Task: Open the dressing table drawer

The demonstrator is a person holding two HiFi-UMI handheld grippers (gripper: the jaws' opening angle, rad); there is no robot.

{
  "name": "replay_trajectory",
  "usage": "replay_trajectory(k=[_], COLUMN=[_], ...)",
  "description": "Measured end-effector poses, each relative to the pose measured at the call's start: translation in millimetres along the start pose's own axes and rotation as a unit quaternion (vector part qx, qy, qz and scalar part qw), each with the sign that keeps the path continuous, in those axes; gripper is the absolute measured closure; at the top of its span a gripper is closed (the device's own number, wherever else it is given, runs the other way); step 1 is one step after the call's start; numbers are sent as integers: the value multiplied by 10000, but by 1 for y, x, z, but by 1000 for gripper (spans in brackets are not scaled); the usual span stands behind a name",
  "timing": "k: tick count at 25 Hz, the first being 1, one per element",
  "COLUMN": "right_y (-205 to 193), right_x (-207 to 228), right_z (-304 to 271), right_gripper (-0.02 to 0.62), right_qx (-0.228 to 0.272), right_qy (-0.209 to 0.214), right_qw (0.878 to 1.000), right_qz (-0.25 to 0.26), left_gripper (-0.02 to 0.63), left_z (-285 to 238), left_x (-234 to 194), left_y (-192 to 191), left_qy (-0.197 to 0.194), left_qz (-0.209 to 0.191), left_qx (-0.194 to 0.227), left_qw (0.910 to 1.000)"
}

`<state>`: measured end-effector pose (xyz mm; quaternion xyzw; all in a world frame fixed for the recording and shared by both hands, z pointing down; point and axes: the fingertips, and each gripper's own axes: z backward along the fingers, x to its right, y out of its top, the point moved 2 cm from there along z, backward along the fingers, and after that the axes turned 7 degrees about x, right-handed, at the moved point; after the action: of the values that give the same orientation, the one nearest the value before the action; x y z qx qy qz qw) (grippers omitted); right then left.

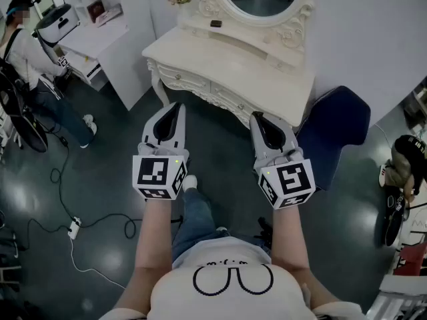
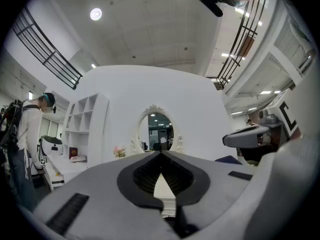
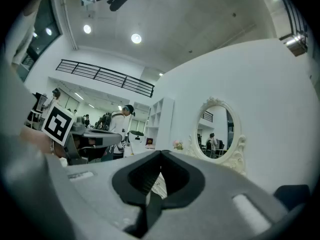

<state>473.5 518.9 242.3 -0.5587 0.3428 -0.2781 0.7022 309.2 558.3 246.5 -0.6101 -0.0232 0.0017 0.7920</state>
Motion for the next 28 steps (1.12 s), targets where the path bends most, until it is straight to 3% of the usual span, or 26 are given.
replay_trajectory(k=[12,22,28], right_y=[-46,-82,-100], right_x=[44,66,67], right_z=[-139,-314,-390], right_gripper=[601,600,600], right_qx=[-271,-478,-632], right_qy=[-22,-26,-42], right_qw=[9996,9988,9980], right_qz=[-71,-122,-48], left_gripper=[607,607,607], left_z=[-115,-239,-291], left_x=[-88,-219,-272], left_y=[-55,-102,-127], left_qy=[-15,-41,-98], left_qz=[159,305,470], left_qx=[-204,-480,-586], left_qw=[9997,9984,9971])
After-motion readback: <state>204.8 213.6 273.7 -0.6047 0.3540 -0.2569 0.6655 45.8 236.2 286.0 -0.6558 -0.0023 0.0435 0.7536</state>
